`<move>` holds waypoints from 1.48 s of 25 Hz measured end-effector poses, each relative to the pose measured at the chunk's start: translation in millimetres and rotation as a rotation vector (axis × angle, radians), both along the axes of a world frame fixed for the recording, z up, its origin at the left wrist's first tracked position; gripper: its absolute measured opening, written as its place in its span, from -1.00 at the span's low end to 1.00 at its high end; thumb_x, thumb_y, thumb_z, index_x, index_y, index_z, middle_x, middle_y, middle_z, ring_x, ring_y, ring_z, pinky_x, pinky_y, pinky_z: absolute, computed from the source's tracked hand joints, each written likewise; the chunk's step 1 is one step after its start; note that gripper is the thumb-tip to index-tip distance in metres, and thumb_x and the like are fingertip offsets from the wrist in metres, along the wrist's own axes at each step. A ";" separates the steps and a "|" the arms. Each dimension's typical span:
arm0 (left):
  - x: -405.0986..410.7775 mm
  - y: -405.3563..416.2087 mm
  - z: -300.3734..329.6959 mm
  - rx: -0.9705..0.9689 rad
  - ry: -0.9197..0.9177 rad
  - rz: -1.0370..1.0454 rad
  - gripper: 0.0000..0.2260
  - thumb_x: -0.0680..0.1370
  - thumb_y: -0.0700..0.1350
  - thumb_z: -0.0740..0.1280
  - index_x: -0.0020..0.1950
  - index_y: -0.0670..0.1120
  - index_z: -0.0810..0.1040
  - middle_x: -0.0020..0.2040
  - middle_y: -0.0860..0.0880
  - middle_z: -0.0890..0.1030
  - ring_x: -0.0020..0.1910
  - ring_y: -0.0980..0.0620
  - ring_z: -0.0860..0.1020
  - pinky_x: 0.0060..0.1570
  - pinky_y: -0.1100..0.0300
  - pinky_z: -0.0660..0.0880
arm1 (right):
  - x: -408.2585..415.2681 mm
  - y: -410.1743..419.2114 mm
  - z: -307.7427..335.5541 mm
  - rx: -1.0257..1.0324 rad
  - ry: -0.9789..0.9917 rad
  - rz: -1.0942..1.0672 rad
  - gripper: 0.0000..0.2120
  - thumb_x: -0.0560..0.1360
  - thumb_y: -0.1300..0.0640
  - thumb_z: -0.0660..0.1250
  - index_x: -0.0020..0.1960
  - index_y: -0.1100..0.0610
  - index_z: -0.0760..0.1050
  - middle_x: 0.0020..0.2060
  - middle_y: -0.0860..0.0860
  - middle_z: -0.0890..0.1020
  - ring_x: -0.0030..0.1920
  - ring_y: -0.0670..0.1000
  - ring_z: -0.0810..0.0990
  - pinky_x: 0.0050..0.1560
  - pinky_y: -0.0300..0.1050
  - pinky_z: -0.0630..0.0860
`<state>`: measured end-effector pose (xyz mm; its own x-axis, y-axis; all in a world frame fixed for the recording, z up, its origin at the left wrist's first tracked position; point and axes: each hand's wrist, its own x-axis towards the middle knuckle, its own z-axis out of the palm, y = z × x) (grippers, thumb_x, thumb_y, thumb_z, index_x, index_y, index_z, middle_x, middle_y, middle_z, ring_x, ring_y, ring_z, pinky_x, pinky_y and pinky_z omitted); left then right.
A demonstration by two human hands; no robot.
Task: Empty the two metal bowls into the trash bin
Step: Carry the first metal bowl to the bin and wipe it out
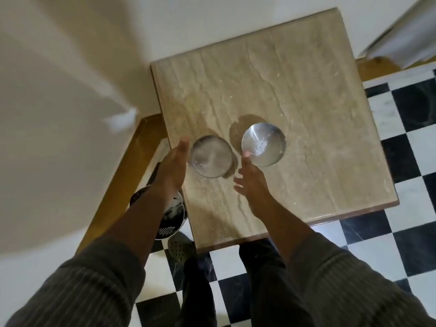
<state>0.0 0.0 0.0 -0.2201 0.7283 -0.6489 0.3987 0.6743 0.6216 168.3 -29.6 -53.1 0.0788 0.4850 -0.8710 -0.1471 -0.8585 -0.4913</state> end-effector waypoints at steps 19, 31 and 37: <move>-91.5 -75.0 -65.0 -0.278 -0.342 0.532 -0.34 0.63 0.32 -0.04 0.51 -0.07 0.43 0.46 -0.18 0.49 0.34 -0.16 0.50 0.20 -0.06 0.50 | -99.4 -32.6 -62.7 -0.012 -0.051 0.385 -0.69 0.49 0.37 0.32 0.21 0.20 0.43 0.12 0.14 0.56 0.10 0.18 0.62 -0.18 -0.03 0.71; -231.0 -172.3 -128.0 -0.492 -0.440 0.608 -0.29 0.49 0.41 0.19 0.44 -0.07 0.44 0.41 -0.14 0.51 0.35 -0.26 0.51 0.22 -0.16 0.49 | -195.6 -72.5 -99.7 -0.021 0.121 0.933 -0.64 0.49 0.28 0.44 0.24 0.14 0.46 0.11 0.05 0.62 0.11 0.09 0.64 0.01 -0.06 0.67; -266.0 -150.4 -154.1 -0.594 -0.539 0.094 -0.24 0.32 0.05 0.57 0.45 -0.04 0.36 0.34 -0.15 0.49 0.30 -0.20 0.48 0.36 -0.20 0.42 | -206.4 -66.4 -103.1 0.695 -0.044 1.440 -0.54 0.42 0.21 0.50 0.25 -0.03 0.47 0.10 -0.24 0.47 0.11 -0.09 0.52 0.16 -0.26 0.46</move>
<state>-266.0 -150.4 -154.1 0.1900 0.2226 -0.9562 0.0712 0.9683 0.2395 -38.0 -96.0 -156.2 -0.7557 0.4571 -0.4690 0.5746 0.1193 -0.8097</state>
